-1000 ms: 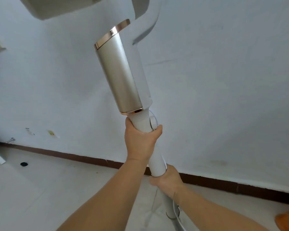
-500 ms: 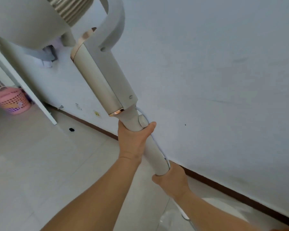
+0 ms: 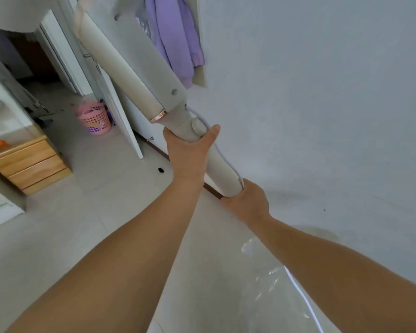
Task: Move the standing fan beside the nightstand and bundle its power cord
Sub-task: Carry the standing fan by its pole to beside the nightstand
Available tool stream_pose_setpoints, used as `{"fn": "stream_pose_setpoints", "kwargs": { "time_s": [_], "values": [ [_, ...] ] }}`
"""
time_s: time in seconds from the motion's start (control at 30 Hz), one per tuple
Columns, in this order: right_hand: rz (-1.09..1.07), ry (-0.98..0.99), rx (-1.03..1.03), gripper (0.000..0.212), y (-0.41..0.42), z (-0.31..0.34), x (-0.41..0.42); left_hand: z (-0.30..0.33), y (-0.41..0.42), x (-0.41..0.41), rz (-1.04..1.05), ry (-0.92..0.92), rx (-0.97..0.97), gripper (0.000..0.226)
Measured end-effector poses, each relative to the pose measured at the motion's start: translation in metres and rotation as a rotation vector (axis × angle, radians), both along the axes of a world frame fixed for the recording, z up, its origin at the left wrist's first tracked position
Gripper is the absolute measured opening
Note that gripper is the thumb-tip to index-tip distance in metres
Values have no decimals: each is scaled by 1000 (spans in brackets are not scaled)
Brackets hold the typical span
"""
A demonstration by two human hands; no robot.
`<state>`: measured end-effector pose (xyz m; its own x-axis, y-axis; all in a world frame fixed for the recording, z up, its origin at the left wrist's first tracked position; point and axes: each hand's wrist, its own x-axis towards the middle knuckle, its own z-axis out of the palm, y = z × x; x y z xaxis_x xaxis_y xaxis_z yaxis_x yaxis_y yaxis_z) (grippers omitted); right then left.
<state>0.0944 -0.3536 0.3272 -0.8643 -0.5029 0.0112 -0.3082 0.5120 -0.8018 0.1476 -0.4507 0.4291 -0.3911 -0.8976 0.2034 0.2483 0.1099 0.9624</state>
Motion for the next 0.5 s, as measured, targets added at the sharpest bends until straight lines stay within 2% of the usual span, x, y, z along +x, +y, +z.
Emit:
{"fn": "stream_pose_setpoints", "kwargs": {
  "time_s": [0.23, 0.5],
  "values": [
    [72, 98, 10, 26, -81, 32, 19, 35, -57, 21, 339, 59, 105, 74],
    [229, 218, 85, 22, -180, 26, 6, 20, -156, 30, 527, 86, 252, 61]
  ]
}}
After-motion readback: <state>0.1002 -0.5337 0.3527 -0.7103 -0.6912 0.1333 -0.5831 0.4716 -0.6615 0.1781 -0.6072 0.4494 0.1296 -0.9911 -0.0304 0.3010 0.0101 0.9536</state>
